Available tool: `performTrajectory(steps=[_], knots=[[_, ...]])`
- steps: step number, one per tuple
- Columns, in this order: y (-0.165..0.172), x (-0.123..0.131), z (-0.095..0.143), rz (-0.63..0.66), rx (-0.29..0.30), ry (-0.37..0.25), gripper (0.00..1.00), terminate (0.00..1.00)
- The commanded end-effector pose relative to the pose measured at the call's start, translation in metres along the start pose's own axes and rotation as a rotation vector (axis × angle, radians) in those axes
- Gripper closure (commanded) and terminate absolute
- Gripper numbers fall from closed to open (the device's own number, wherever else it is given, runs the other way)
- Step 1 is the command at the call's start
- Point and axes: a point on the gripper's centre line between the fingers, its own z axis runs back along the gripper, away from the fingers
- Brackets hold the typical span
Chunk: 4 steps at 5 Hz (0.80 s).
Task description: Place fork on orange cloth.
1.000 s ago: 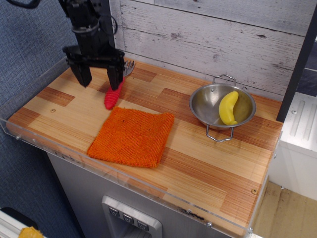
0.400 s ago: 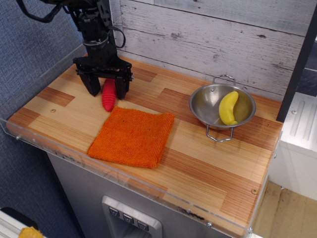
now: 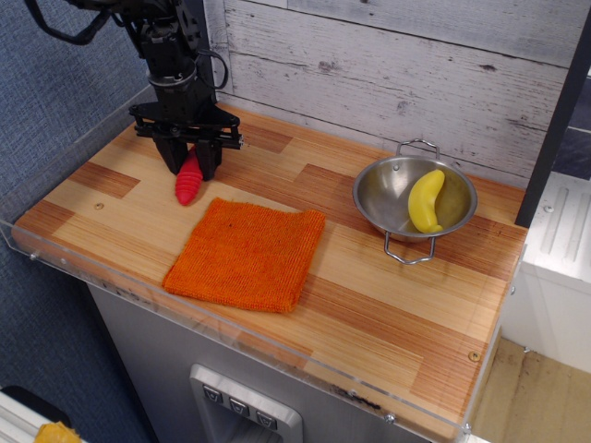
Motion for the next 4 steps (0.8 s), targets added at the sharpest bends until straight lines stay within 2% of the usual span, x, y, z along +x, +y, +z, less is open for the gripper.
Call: performTrajectory(steps=[1, 4], knots=[[-0.015, -0.013, 0.027, -0.021, -0.034, -0.006, 1.0, 0.0], [-0.017, -0.032, 0.123, 0.019, -0.087, -0.129, 1.0, 0.0]])
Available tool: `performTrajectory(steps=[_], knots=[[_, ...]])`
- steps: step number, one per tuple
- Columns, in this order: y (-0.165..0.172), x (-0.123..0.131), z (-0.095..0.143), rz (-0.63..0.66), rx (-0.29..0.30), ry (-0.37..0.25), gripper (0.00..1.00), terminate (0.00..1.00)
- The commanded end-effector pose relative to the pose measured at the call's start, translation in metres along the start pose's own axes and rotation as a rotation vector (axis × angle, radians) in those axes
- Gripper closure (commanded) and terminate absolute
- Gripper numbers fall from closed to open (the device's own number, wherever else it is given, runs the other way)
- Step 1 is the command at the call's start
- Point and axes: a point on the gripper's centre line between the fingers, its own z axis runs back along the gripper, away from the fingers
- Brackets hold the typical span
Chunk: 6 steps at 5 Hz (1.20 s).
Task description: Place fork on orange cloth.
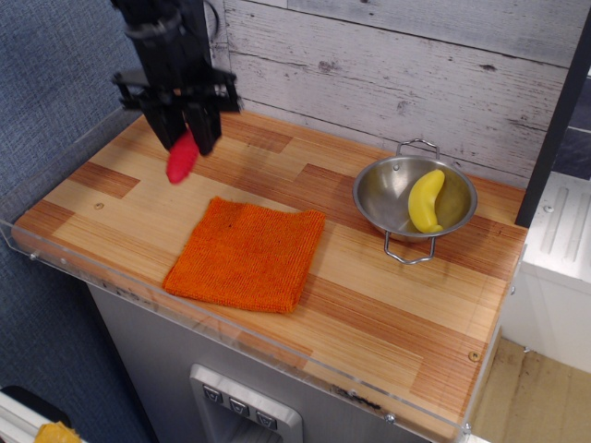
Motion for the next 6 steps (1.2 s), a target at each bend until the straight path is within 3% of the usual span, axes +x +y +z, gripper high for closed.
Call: performTrajectory(steps=[1, 4, 6], knots=[[-0.025, -0.017, 0.051, -0.05, -0.032, -0.088, 1.0, 0.0], [-0.083, -0.059, 0.016, -0.193, -0.018, 0.009, 1.0, 0.0], [-0.074, -0.083, -0.009, -0.166, 0.004, 0.06, 1.0, 0.0]])
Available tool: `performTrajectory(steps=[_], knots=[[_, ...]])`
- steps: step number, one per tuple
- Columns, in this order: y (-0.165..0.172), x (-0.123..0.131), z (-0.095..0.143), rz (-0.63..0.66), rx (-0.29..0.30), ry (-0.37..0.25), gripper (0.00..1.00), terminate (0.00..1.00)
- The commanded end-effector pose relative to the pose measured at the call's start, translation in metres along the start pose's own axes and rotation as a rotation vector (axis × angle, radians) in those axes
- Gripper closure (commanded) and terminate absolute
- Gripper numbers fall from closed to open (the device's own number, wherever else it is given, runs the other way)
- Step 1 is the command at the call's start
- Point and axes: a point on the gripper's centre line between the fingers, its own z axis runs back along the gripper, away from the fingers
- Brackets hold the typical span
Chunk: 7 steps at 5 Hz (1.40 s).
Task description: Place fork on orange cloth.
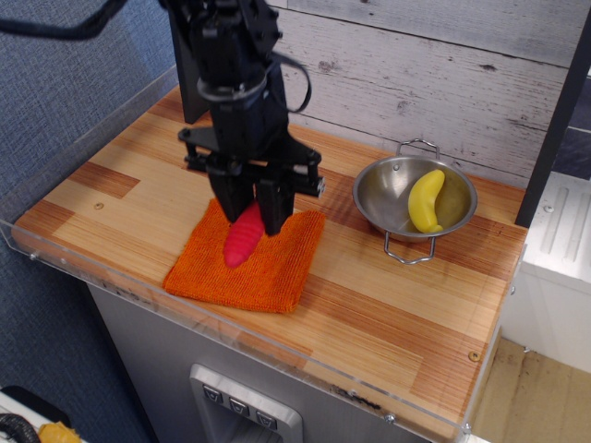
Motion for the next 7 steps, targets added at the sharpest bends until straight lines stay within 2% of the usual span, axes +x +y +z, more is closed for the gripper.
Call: performTrajectory(steps=[1, 2, 3, 5, 6, 7], knots=[[0.023, -0.021, 0.0, 0.043, 0.023, -0.011, 1.0, 0.0], [0.036, -0.025, 0.01, 0.065, 0.038, -0.028, 1.0, 0.0], [0.043, -0.026, 0.004, 0.087, 0.009, -0.028, 1.0, 0.0], [0.035, -0.021, -0.017, 0.061, -0.007, 0.015, 1.0, 0.0], [0.035, -0.018, -0.022, 0.07, -0.009, 0.017, 1.0, 0.0], [0.035, -0.015, -0.017, 0.06, -0.008, 0.021, 0.0, 0.0]])
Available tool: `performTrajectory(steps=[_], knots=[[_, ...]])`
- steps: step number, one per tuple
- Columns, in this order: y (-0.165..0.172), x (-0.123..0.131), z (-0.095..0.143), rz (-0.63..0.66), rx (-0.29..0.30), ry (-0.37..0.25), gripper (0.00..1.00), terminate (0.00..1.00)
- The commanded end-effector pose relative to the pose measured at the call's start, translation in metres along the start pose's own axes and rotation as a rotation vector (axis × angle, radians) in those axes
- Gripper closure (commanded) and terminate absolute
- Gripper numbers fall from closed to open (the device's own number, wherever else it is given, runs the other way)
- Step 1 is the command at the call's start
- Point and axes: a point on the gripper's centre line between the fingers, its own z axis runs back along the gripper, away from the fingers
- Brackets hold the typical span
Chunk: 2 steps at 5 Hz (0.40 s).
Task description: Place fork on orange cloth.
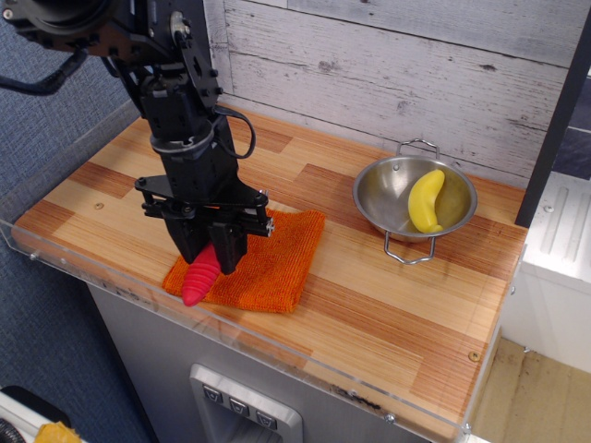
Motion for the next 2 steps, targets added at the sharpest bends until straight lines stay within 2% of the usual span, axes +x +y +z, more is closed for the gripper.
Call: performTrajectory(steps=[1, 2], knots=[[-0.0044, 0.0031, 0.0186, -0.035, -0.008, -0.038, 0.0, 0.0], [-0.0073, 0.0044, 0.0255, -0.04, -0.019, -0.047, 0.0, 0.0]])
